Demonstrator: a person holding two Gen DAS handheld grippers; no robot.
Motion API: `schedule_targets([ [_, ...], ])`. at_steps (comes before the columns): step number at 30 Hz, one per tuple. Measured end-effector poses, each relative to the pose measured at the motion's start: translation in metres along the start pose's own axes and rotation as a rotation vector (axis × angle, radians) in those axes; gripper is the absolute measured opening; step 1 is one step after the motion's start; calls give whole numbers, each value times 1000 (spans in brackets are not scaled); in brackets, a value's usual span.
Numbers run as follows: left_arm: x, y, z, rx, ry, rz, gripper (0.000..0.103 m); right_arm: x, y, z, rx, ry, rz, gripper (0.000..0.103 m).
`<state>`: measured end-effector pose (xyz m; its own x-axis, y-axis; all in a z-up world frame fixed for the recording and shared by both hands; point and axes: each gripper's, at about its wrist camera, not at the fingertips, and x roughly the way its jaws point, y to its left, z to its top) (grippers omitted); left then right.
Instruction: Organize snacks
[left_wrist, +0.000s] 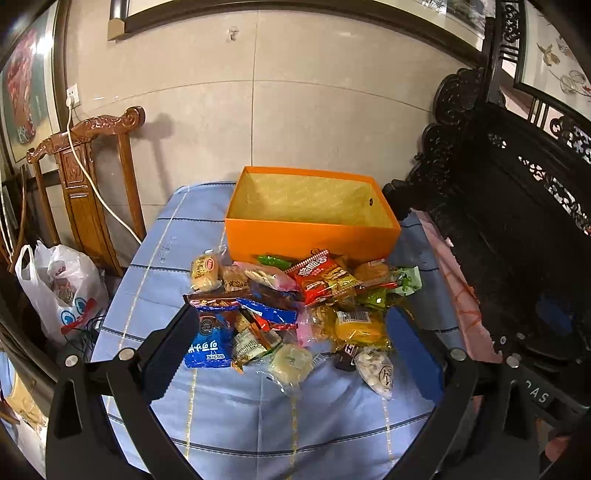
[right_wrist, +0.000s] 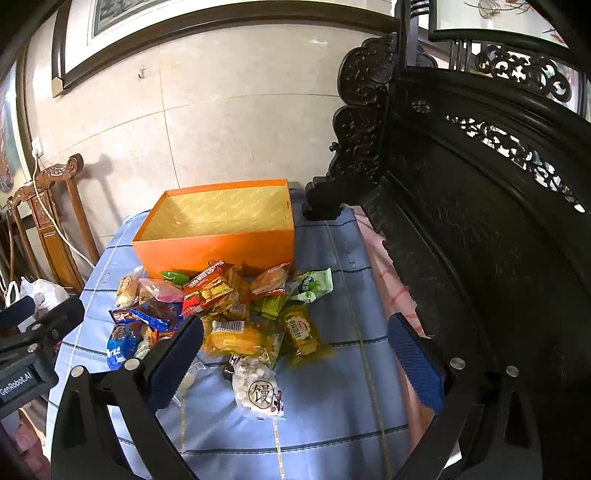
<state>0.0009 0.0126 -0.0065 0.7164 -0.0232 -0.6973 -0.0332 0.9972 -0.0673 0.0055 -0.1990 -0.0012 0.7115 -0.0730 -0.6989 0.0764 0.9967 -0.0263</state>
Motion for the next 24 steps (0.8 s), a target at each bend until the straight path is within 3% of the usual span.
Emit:
schedule_targets([
  [8,0,-1,-1,21,-7,56,99,-1,1,-1,-2,4,4,100],
  [24,4,3,-1,25,9,65,99,3,-1,-1,-1,20,-8,100],
])
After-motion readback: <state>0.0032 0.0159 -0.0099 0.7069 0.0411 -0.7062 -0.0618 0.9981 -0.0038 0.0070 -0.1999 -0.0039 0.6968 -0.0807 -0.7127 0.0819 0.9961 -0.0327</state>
